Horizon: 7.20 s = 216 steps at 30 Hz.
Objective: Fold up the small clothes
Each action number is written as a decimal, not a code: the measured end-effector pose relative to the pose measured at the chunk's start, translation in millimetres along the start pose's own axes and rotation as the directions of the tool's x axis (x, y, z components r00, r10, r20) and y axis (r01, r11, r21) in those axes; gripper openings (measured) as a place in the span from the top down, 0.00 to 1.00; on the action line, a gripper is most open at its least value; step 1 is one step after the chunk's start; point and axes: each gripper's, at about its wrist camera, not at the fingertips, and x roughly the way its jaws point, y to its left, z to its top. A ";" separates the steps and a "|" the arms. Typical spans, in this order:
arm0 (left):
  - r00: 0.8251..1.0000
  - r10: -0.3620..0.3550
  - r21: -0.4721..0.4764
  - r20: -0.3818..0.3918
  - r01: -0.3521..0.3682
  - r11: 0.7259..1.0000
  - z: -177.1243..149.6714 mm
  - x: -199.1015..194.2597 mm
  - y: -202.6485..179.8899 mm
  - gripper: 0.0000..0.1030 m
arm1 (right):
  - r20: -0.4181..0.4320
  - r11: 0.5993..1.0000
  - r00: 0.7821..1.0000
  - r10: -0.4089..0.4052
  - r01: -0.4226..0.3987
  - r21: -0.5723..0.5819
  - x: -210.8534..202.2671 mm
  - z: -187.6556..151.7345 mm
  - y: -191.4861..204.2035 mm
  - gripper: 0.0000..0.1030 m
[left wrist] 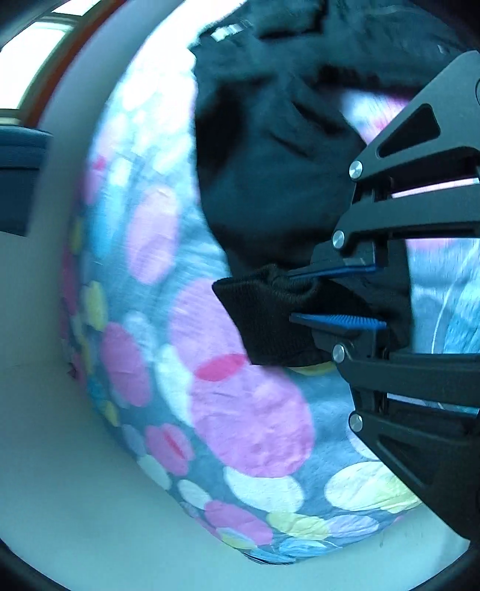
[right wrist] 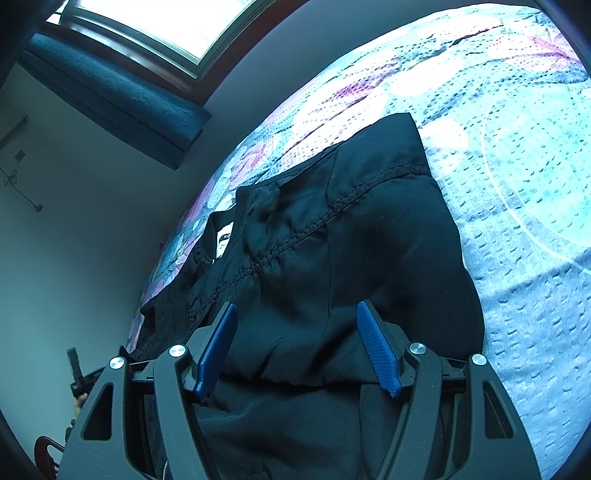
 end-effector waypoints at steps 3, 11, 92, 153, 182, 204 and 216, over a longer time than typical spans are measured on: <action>0.992 -0.091 0.009 0.085 0.091 0.996 21.1 -36.2 -24.2 0.87 | -0.001 1.000 1.000 0.001 -0.001 0.000 -0.2 0.1 -0.2 0.35; 0.896 -0.389 0.220 0.212 0.344 0.913 74.1 -113.4 -166.1 0.87 | 0.001 1.000 1.000 0.011 -0.011 0.005 -0.2 0.9 -1.0 0.35; 0.998 0.061 0.023 0.010 -0.061 0.998 -12.1 60.5 -172.3 0.07 | -0.154 0.903 0.942 0.298 -0.331 -0.274 85.9 47.4 250.3 0.85; 0.969 -0.240 0.096 -0.060 0.245 0.965 -55.7 51.4 -109.2 0.02 | -0.114 0.966 0.988 -0.107 0.076 -0.248 38.6 42.3 82.1 0.85; 0.923 -0.385 0.052 0.004 0.385 0.922 -39.8 73.3 -158.9 0.02 | -0.840 0.873 0.506 -0.198 -0.299 -0.386 424.7 -20.4 325.5 0.67; 0.951 -0.308 0.117 -0.021 0.309 0.944 -44.1 78.0 -170.5 0.02 | -0.808 0.949 0.571 0.144 -0.311 -0.051 447.6 -26.3 317.8 0.98; 0.947 -0.320 0.107 -0.019 0.320 0.941 -43.5 77.8 -166.6 0.02 | -0.786 0.909 0.618 -0.001 -0.327 -0.258 407.8 -16.2 312.9 0.65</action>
